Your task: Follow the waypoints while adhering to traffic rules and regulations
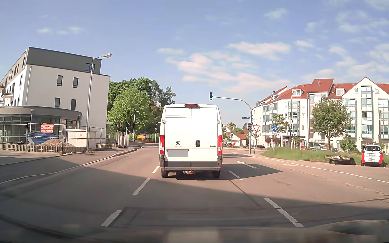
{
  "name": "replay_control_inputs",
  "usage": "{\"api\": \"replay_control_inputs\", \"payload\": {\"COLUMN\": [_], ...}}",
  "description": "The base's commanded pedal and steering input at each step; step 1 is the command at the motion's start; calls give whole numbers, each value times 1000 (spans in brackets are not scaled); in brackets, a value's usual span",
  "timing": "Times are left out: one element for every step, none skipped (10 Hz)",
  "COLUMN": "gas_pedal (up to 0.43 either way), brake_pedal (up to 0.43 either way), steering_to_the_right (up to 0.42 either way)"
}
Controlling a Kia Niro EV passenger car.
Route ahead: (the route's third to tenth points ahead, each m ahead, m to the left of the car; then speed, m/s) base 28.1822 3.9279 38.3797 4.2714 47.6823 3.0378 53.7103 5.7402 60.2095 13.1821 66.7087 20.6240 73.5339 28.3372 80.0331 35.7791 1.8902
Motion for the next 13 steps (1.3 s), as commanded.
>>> {"api": "replay_control_inputs", "payload": {"gas_pedal": [0, 0, 0, 0, 0, 0, 0, 0, 0, 28, 47, 67, 87], "brake_pedal": [6, 0, 0, 0, 0, 0, 0, 0, 0, 0, 0, 0, 0], "steering_to_the_right": [-43, -43, -43, -43, -43, -43, -43, -42, -42, -41, -41, -41, -40]}}
